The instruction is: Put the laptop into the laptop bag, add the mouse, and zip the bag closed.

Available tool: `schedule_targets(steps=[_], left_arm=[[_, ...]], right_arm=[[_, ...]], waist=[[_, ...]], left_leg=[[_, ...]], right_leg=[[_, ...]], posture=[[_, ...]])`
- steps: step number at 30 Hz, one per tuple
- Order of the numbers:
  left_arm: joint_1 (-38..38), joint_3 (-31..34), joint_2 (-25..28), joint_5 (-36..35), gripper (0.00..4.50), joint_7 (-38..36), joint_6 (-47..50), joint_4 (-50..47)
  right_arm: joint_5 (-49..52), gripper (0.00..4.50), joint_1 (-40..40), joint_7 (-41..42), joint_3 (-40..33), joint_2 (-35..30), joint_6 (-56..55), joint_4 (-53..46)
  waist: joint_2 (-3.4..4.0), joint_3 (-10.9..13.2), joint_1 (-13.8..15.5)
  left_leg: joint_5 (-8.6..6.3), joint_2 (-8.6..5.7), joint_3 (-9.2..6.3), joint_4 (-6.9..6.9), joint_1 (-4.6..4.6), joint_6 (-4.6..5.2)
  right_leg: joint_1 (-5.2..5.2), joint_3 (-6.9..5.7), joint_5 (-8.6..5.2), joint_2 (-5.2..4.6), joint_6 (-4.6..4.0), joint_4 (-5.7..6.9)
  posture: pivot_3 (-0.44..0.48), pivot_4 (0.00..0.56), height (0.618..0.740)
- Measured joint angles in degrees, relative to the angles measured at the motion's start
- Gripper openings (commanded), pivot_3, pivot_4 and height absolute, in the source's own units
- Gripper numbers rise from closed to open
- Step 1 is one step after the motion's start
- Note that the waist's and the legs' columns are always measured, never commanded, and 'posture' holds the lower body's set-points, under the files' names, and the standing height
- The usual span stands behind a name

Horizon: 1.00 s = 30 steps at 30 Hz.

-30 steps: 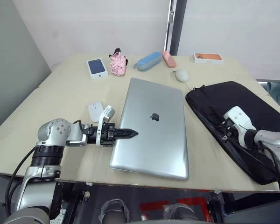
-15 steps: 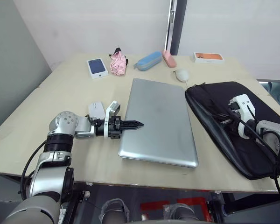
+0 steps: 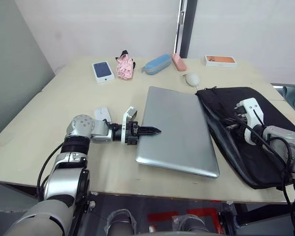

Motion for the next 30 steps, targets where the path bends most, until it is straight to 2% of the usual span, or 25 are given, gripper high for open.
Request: schedule_targets(steps=[6, 12, 30], left_arm=[[-0.1, 0.7, -2.5, 0.3, 0.3, 1.2, -0.1, 0.5], [-0.1, 2.2, -6.3, 4.8, 0.3, 2.1, -3.9, -1.0], [-0.3, 5.2, -22.3, 11.6, 0.3, 7.5, -13.2, -1.0]], right_arm=[[1.1, 0.04, -1.6, -1.3, 0.2, 0.6, 1.5, -1.8], [2.8, 0.04, -2.4, -3.0, 0.2, 2.4, 3.8, -3.5], [4.2, 0.04, -4.5, -8.5, 0.3, 7.7, 7.4, -6.4]], waist=[[0.0, 0.0, -0.2], [0.0, 0.0, 0.0], [0.03, 0.0, 0.0]], left_leg=[[0.01, 0.0, -0.01, -0.04, -0.01, -0.02], [0.01, -0.01, -0.02, -0.01, -0.05, -0.01], [0.03, -0.06, -0.04, -0.03, -0.14, 0.02]], right_leg=[[0.0, -0.01, 0.02, 0.01, 0.03, -0.04], [0.01, 0.0, 0.08, -0.01, 0.13, -0.07], [0.0, 0.0, 0.17, -0.04, 0.27, -0.21]], posture=[[0.0, 0.15, 0.74], [0.0, 0.15, 0.74], [0.0, 0.15, 0.74]])
